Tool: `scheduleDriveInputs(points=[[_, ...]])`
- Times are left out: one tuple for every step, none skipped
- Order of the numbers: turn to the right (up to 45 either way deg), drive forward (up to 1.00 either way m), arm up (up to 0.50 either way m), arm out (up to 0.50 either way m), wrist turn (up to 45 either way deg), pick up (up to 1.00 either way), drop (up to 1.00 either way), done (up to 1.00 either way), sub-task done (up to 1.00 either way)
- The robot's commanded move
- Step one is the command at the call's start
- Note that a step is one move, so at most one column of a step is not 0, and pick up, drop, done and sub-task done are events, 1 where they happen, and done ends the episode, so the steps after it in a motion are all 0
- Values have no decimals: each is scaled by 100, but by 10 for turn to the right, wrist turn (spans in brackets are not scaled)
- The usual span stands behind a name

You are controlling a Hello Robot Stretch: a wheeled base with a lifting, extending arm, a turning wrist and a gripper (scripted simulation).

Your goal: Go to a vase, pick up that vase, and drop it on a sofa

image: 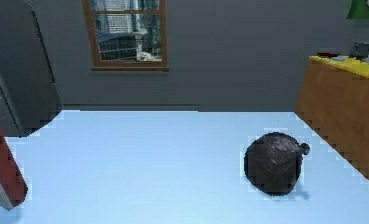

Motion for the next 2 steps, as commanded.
scheduleDriveInputs(points=[[0, 100, 0, 0, 0, 0, 0, 0, 0], [0, 10, 0, 0, 0, 0, 0, 0, 0]])
